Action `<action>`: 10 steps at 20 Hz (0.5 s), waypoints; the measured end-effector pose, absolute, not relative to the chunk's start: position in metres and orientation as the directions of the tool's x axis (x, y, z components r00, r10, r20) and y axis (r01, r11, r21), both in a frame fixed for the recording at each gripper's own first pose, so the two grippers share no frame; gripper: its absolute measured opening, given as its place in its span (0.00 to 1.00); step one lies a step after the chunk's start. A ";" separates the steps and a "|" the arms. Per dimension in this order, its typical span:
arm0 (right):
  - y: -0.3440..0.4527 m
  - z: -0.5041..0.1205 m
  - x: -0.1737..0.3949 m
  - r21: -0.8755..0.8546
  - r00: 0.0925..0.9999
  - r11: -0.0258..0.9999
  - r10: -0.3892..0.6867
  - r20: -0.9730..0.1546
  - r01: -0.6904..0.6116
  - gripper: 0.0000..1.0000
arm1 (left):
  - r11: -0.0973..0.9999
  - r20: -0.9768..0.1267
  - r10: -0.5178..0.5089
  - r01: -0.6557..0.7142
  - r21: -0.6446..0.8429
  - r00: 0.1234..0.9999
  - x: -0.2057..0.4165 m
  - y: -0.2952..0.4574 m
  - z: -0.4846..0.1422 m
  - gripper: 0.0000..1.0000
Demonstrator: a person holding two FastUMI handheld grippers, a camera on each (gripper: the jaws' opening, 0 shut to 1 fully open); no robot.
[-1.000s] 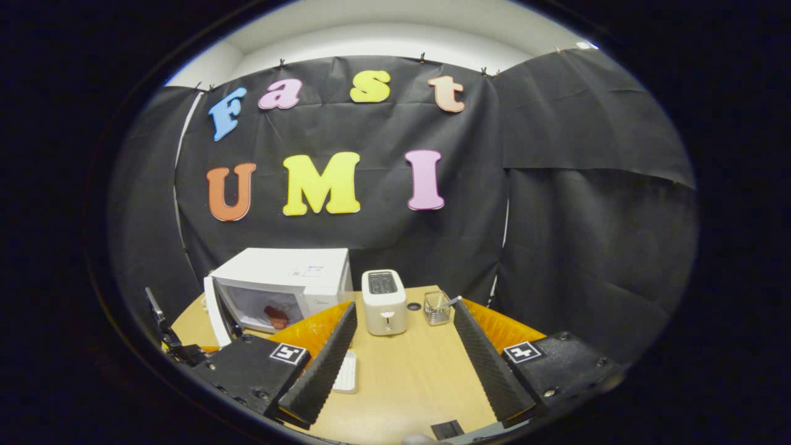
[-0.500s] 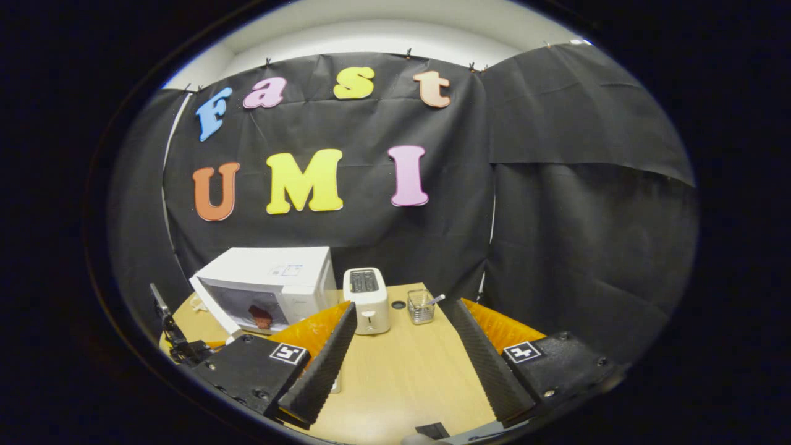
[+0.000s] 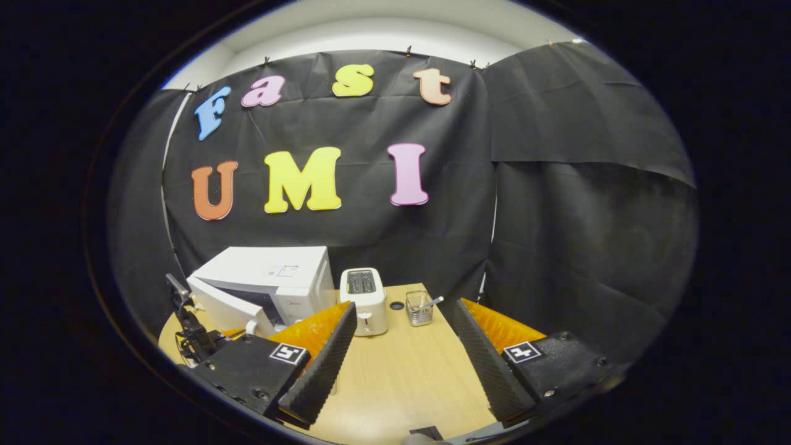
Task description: Open the microwave oven with the left hand, put the food in, and close the microwave oven.
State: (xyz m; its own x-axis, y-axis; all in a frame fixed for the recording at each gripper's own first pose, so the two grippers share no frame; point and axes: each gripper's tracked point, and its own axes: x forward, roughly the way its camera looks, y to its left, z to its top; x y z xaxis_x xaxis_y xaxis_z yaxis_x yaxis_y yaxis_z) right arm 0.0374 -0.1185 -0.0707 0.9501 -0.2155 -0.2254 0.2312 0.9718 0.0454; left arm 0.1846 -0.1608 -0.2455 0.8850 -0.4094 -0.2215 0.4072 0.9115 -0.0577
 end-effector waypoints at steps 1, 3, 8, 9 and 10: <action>-0.119 -0.072 0.039 0.039 0.950 0.973 -0.214 -0.229 0.228 1.00 | 0.915 -0.218 -0.402 0.399 -0.063 0.889 0.192 -0.165 -0.245 0.00; -0.124 -0.073 0.044 0.033 0.948 0.973 -0.212 -0.236 0.226 0.90 | 0.919 -0.215 -0.394 0.387 -0.071 0.894 0.205 -0.172 -0.246 0.00; -0.131 -0.075 0.054 0.030 0.947 0.975 -0.207 -0.245 0.221 1.00 | 0.928 -0.208 -0.371 0.364 -0.074 0.905 0.231 -0.180 -0.247 0.00; -0.133 -0.075 0.056 0.028 0.947 0.975 -0.207 -0.247 0.221 1.00 | 0.932 -0.212 -0.363 0.354 -0.080 0.907 0.235 -0.179 -0.247 0.00; -0.133 -0.076 0.057 0.030 0.947 0.975 -0.205 -0.248 0.219 1.00 | 0.933 -0.207 -0.360 0.350 -0.084 0.910 0.236 -0.179 -0.246 0.00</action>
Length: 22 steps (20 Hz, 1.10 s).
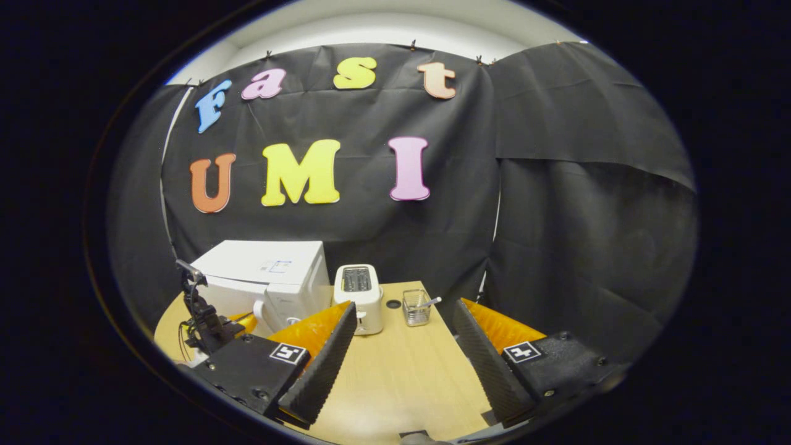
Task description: Open the microwave oven with the left hand, put the food in, and close the microwave oven.
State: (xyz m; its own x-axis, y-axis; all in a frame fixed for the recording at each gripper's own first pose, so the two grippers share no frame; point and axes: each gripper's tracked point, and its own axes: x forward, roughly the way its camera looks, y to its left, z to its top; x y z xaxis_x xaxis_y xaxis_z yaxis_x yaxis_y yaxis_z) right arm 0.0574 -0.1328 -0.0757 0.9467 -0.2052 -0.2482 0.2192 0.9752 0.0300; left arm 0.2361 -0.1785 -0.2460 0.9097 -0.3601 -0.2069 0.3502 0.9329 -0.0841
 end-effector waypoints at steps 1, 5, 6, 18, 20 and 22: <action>-0.134 -0.076 0.059 0.030 0.946 0.975 -0.206 -0.249 0.220 1.00 | 0.933 -0.205 -0.361 0.351 -0.082 0.910 0.236 -0.181 -0.246 0.00; -0.133 -0.078 0.066 0.041 0.947 0.976 -0.197 -0.254 0.214 1.00 | 0.933 -0.201 -0.360 0.355 -0.062 0.911 0.237 -0.179 -0.247 0.00; -0.131 -0.078 0.067 0.043 0.947 0.976 -0.194 -0.256 0.211 1.00 | 0.934 -0.199 -0.357 0.352 -0.061 0.913 0.238 -0.179 -0.247 0.00; -0.114 -0.077 0.076 0.036 0.959 0.988 -0.135 -0.247 0.149 1.00 | 0.957 -0.208 -0.288 0.290 -0.024 0.935 0.243 -0.166 -0.240 0.00; -0.109 -0.077 0.081 0.035 0.965 0.993 -0.104 -0.240 0.116 1.00 | 0.954 -0.203 -0.299 0.299 -0.031 0.932 0.236 -0.170 -0.236 0.01; -0.107 -0.080 0.088 0.049 0.969 0.996 -0.067 -0.238 0.081 1.00 | 0.954 -0.207 -0.296 0.298 -0.024 0.933 0.222 -0.167 -0.229 0.40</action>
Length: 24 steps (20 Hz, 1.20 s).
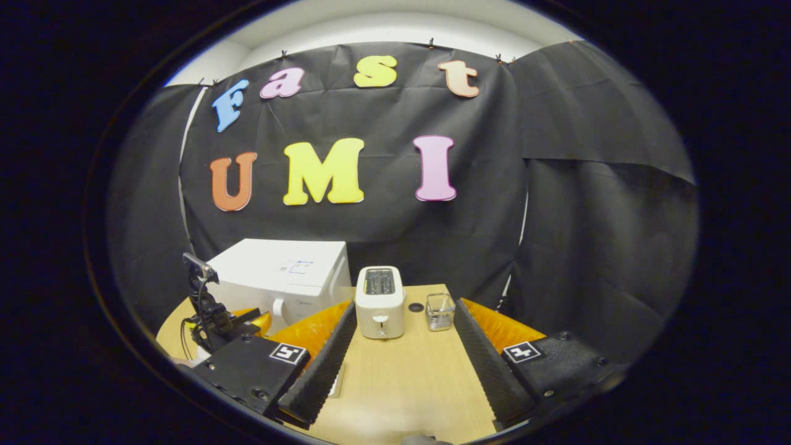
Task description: Open the microwave oven with the left hand, put the food in, and close the microwave oven.
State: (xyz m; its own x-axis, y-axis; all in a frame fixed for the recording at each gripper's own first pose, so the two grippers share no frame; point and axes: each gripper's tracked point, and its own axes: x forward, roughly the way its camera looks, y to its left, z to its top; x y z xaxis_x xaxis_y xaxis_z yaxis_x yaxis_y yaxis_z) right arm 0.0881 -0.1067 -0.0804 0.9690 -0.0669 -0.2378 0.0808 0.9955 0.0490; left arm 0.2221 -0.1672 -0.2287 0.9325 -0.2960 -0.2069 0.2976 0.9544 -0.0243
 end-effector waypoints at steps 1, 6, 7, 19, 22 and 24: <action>-0.105 -0.084 0.091 0.061 0.970 0.996 -0.043 -0.239 0.060 1.00 | 0.959 -0.206 -0.280 0.284 -0.008 0.938 0.219 -0.163 -0.228 0.52; -0.100 -0.092 0.098 0.062 0.971 0.997 0.058 -0.230 -0.045 1.00 | 0.979 -0.214 -0.181 0.196 0.054 0.960 0.195 -0.144 -0.216 0.95; -0.095 -0.092 0.098 0.064 0.970 0.996 0.079 -0.230 -0.066 1.00 | 0.982 -0.218 -0.166 0.182 0.056 0.962 0.188 -0.140 -0.211 0.96; -0.042 -0.048 0.032 0.071 0.993 0.997 0.045 -0.109 -0.038 1.00 | 0.989 -0.070 -0.143 0.145 0.021 0.987 0.064 -0.061 -0.046 0.95; -0.026 -0.033 0.017 0.088 0.997 0.996 0.039 -0.073 -0.032 1.00 | 0.990 -0.027 -0.144 0.143 -0.006 0.989 0.038 -0.044 -0.006 0.95; -0.017 -0.023 0.009 0.094 0.998 0.995 0.030 -0.049 -0.025 1.00 | 0.991 0.005 -0.134 0.134 -0.003 0.991 0.026 -0.031 0.012 0.95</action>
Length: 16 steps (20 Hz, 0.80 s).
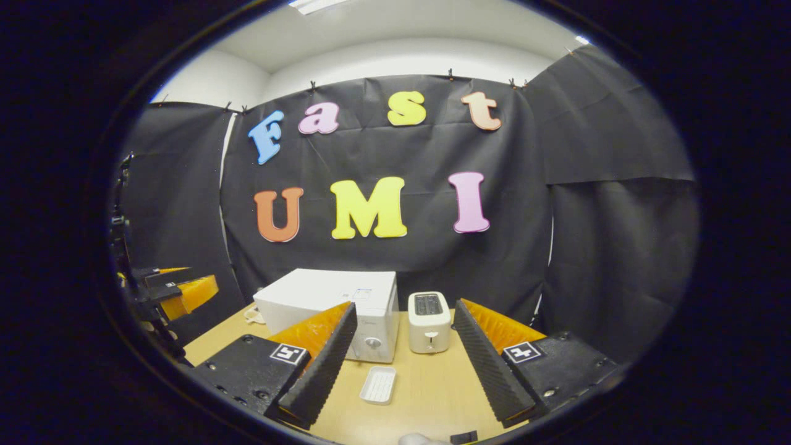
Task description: Open the microwave oven with the left hand, put the food in, and close the microwave oven.
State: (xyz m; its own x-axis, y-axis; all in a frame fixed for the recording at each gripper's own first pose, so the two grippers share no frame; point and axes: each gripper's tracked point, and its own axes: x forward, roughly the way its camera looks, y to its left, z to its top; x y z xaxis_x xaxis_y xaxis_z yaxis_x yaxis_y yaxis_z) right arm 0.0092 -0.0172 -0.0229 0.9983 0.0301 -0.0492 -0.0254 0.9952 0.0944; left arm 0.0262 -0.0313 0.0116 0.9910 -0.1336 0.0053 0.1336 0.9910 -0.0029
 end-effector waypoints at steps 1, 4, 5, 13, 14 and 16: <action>-0.013 -0.018 0.006 0.098 0.999 0.995 0.029 -0.041 -0.025 1.00 | 0.991 0.008 -0.130 0.130 0.000 0.991 0.022 -0.027 0.016 0.95; -0.003 -0.009 0.000 0.079 0.999 0.997 0.015 -0.029 -0.013 1.00 | 0.993 0.024 -0.117 0.117 -0.009 0.993 0.008 -0.014 0.030 0.95; 0.001 -0.005 -0.003 0.069 1.000 0.997 0.015 -0.020 -0.014 0.90 | 0.993 0.038 -0.113 0.113 -0.014 0.993 0.004 -0.010 0.037 0.95; 0.021 0.017 -0.011 0.065 1.000 0.998 0.020 0.009 -0.020 0.90 | 0.996 0.060 -0.078 0.079 -0.030 0.995 -0.009 0.013 0.052 0.96; 0.023 0.017 -0.010 0.060 1.000 0.998 0.019 0.007 -0.019 1.00 | 0.997 0.057 -0.074 0.076 -0.032 0.996 -0.010 0.015 0.051 0.95; 0.026 0.019 -0.010 0.053 1.000 0.998 0.020 0.005 -0.020 1.00 | 0.997 0.056 -0.068 0.070 -0.032 0.996 -0.010 0.019 0.049 0.95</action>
State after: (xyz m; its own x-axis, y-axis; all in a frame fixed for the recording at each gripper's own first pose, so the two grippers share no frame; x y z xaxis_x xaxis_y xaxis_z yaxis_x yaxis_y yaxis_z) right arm -0.0101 0.0263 0.0188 0.9998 0.0199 0.0051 -0.0202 0.9984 0.0532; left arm -0.0105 0.0192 0.0487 0.9961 -0.0681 0.0560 0.0700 0.9971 -0.0315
